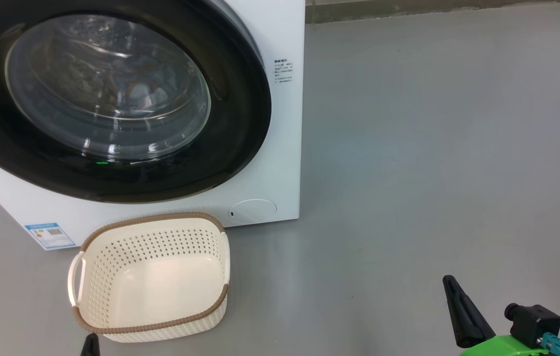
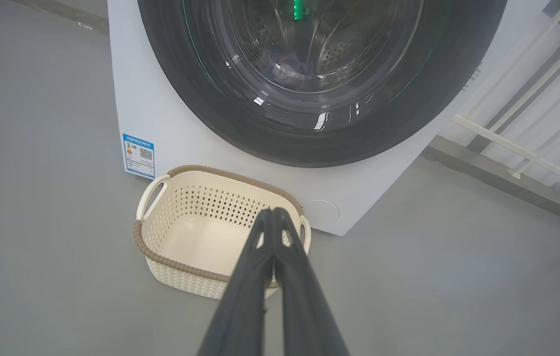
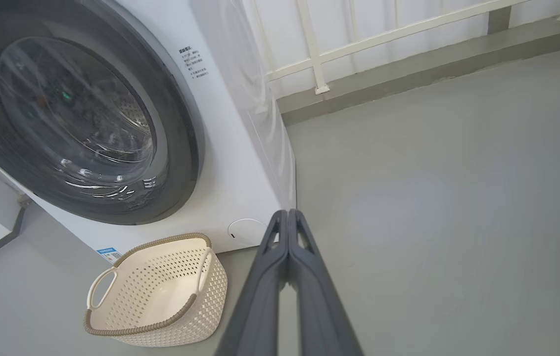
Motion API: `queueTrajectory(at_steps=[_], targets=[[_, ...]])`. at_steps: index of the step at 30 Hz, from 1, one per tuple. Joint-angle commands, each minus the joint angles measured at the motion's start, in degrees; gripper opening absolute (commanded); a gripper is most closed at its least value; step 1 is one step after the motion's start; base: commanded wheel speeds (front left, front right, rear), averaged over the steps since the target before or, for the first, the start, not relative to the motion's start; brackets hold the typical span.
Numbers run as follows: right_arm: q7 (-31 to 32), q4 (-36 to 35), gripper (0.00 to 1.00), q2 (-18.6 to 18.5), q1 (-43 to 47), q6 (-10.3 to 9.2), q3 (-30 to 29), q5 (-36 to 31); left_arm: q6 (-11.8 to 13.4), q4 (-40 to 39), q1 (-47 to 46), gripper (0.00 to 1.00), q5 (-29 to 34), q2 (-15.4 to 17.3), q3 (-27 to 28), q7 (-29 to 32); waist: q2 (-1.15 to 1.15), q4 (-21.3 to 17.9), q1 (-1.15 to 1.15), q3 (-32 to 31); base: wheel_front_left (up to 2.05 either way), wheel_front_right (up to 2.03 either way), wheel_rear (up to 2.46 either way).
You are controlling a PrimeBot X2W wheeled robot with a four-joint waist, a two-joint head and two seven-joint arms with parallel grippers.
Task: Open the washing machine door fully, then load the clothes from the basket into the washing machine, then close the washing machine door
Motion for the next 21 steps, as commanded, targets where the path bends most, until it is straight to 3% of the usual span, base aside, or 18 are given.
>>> queueTrajectory(at_steps=[1, 21], targets=[[0.36, -1.36, 0.0, -0.54, -1.7, -0.06, 0.0, 2.25, -0.03, -1.01, -2.44, 0.0, -1.84, 0.89, 0.49, 0.36, 0.0, 0.02, -0.01, -0.01, 0.0, 0.0, 0.0], [3.33, -1.33, 0.0, -0.91, -2.56, -0.12, -0.48, 16.27, -0.05, 0.14, -4.95, 0.0, -14.36, 1.26, 0.57, 3.63, 0.0, 0.18, -0.01, -0.15, 0.0, 0.0, 0.0]])
